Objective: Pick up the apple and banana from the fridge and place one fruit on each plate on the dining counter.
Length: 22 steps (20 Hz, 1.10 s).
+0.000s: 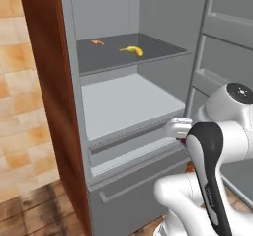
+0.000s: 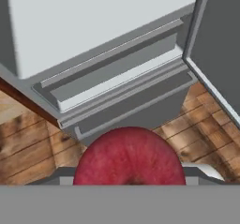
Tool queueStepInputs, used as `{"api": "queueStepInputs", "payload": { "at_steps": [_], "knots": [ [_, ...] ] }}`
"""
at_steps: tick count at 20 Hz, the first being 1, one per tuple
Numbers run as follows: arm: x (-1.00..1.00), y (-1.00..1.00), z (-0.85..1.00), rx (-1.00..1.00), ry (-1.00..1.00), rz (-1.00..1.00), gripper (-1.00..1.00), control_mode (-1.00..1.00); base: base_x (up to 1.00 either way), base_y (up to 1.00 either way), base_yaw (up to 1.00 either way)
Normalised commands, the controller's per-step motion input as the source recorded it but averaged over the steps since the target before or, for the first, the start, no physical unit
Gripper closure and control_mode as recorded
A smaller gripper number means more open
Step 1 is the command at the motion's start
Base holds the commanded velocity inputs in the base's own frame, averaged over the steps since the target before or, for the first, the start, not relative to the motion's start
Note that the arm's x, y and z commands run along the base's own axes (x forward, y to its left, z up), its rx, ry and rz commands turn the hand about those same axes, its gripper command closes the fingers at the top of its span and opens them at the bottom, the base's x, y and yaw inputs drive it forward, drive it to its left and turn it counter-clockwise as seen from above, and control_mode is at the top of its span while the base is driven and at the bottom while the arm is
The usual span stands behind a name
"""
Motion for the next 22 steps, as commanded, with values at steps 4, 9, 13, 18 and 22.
{"api": "queueStepInputs", "payload": {
  "at_steps": [4, 9, 13, 18, 22],
  "knots": [
    [0.00, 0.00, 0.00, 0.00, 0.00, 0.00, 1.00, 1.00, -0.74, 0.48, -0.52],
    [0.00, 0.00, 0.00, 0.00, 0.00, 0.00, 1.00, 1.00, -0.79, 0.31, -0.19],
    [0.00, 0.00, 0.00, 0.00, 0.00, 0.00, 1.00, 1.00, -1.00, 0.57, -0.31],
    [0.00, 0.00, 0.00, 0.00, 0.00, 0.00, 1.00, 1.00, -0.89, 0.57, -0.50],
    [0.00, 0.00, 0.00, 0.00, 0.00, 0.00, 1.00, 1.00, -0.97, 0.43, -0.52]
  ]
}}
